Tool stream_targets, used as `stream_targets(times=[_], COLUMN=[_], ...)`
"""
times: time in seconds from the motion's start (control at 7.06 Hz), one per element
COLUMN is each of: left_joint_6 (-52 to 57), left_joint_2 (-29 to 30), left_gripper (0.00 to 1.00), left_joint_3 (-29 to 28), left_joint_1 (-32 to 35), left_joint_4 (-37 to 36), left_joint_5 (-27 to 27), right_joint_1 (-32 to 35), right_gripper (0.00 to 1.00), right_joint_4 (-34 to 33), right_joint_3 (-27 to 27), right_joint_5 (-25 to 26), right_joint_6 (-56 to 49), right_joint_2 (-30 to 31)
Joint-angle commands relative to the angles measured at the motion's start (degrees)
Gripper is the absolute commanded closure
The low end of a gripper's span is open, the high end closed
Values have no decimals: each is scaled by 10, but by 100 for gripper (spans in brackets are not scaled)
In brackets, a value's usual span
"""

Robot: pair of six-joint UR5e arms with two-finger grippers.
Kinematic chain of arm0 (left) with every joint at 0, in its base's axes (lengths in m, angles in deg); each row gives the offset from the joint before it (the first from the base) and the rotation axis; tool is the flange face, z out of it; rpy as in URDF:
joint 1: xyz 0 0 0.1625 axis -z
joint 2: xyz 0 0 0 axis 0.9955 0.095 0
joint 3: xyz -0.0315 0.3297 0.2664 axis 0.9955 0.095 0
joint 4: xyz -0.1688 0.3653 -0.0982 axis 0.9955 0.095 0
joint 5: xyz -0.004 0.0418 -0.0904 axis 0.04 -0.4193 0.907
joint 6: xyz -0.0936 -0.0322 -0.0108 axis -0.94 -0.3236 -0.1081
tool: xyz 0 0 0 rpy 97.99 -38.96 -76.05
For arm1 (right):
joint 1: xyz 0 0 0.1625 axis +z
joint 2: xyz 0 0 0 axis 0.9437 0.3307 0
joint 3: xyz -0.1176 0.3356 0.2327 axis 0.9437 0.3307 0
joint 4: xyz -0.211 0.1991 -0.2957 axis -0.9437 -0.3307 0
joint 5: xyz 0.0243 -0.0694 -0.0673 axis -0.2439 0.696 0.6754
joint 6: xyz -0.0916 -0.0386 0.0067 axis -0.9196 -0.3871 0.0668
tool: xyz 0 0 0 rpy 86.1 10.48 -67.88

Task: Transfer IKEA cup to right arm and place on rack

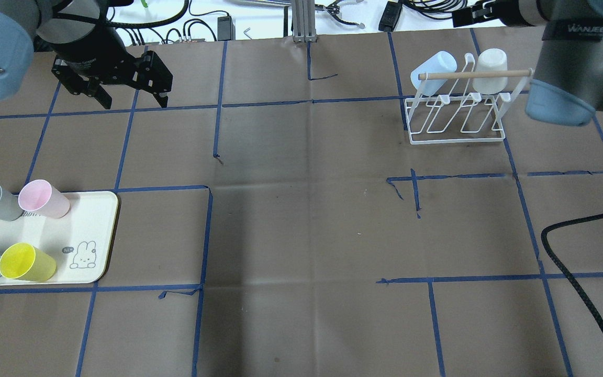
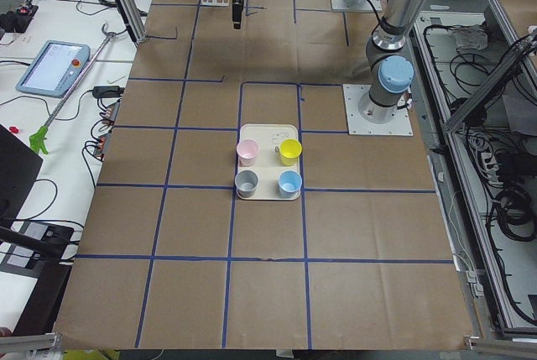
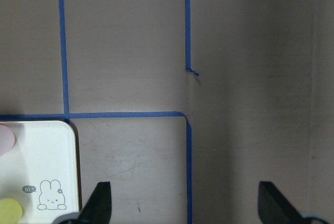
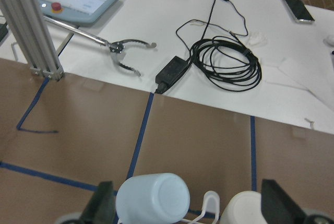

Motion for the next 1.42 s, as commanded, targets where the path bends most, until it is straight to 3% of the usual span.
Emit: stream_targets(times=[0.0, 0.28, 0.43, 0.71, 0.85, 1.13, 1.28], left_joint_6=[0, 0, 0, -1, -2, -2, -2], left_joint_2=[0, 3, 4, 9, 12, 13, 13], left_gripper=[0, 0, 0, 0, 0, 0, 0], left_joint_3=[0, 1, 1, 2, 2, 2, 3], left_joint_1=[0, 0, 0, 0, 0, 0, 0], left_joint_4=[0, 1, 1, 1, 1, 1, 1], left_joint_5=[0, 0, 0, 0, 0, 0, 0], right_joint_1=[76, 115, 139, 161, 159, 159, 159], right_gripper=[0, 0, 0, 0, 0, 0, 0], right_joint_4=[196, 414, 449, 450, 460, 553, 554], right_joint_3=[1, -1, -14, -36, -28, 28, 29], right_joint_5=[96, 96, 96, 96, 96, 95, 96], right_joint_6=[126, 260, 290, 285, 285, 285, 283], right_joint_2=[49, 112, 137, 153, 171, 173, 171])
